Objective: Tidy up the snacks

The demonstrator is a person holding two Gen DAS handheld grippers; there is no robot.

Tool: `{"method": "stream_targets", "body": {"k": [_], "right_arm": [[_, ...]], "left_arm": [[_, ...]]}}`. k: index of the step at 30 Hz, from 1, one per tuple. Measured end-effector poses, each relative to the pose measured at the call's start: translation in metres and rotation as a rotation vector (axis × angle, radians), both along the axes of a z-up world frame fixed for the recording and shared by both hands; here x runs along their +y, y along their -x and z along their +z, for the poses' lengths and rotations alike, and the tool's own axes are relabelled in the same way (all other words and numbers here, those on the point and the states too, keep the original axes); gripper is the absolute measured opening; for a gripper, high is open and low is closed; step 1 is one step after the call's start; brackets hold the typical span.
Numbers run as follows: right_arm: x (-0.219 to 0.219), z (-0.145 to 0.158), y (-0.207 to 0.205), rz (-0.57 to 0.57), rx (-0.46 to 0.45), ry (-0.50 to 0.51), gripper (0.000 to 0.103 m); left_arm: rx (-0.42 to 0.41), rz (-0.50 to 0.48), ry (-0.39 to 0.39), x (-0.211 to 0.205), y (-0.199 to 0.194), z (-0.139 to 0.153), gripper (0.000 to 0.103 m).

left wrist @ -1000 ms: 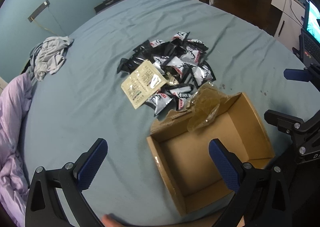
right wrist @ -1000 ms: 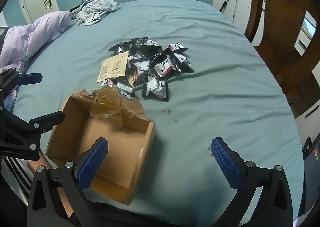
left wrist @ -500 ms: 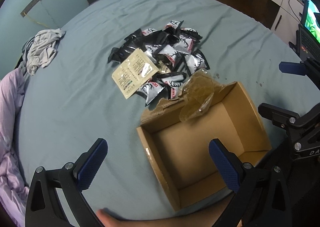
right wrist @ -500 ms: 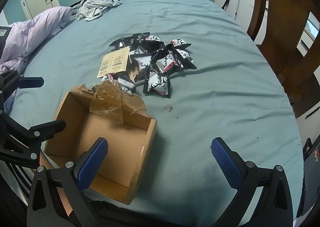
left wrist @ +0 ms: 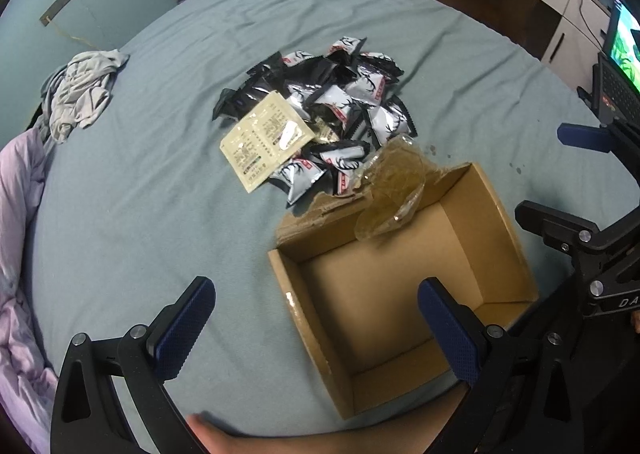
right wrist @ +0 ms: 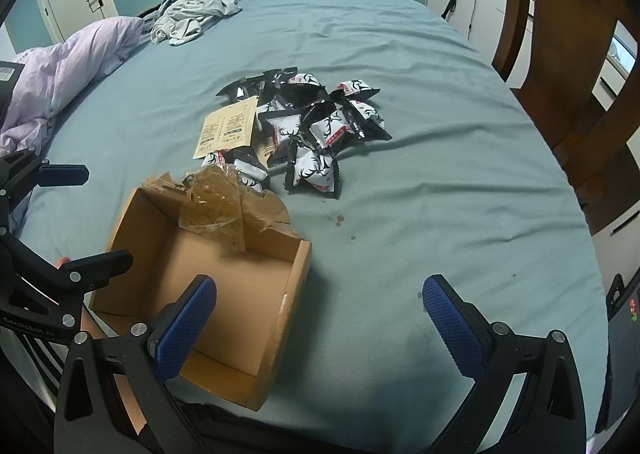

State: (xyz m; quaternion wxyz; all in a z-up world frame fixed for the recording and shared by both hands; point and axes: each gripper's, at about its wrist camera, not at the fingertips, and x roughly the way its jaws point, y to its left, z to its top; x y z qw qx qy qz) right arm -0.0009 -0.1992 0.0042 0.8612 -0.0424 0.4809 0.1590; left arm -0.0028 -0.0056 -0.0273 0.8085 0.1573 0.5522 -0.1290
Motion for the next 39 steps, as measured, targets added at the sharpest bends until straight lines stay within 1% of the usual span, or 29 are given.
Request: {"method": "stream_targets", "body": {"k": [4, 9, 13, 18, 20, 24, 27, 30, 39], "right_arm": [[-0.006, 0.000, -0.008, -0.013, 0.017, -0.032, 0.103], [-0.012, -0.005, -0.020, -0.030, 0.063, -0.080, 0.103], [-0.017, -0.006, -0.030, -0.034, 0.071, -0.110, 0.103], [-0.033, -0.011, -0.045, -0.100, 0.093, -0.167, 0.103], [-0.039, -0.012, -0.047, -0.128, 0.091, -0.181, 0.103], [-0.039, -0.015, -0.057, -0.155, 0.090, -0.175, 0.103], [-0.033, -0.020, -0.067, -0.157, 0.103, -0.151, 0.103], [-0.028, -0.022, -0.077, -0.152, 0.109, -0.136, 0.103], [-0.026, -0.030, -0.110, -0.155, 0.117, -0.124, 0.103]], "left_arm": [[-0.001, 0.016, 0.010, 0.003, -0.003, 0.000, 0.103], [0.007, 0.024, 0.017, 0.004, -0.006, 0.000, 0.103], [0.010, 0.024, 0.010, 0.003, -0.007, -0.001, 0.103], [0.001, 0.019, -0.020, 0.000, -0.009, -0.003, 0.103], [-0.004, 0.013, -0.018, -0.001, -0.010, -0.001, 0.103], [-0.018, 0.004, -0.012, -0.002, -0.009, 0.004, 0.103], [-0.028, -0.002, -0.017, -0.003, -0.009, 0.006, 0.103], [-0.025, -0.004, -0.005, -0.003, -0.011, 0.006, 0.103], [-0.013, 0.033, 0.013, 0.004, -0.018, 0.005, 0.103]]}}
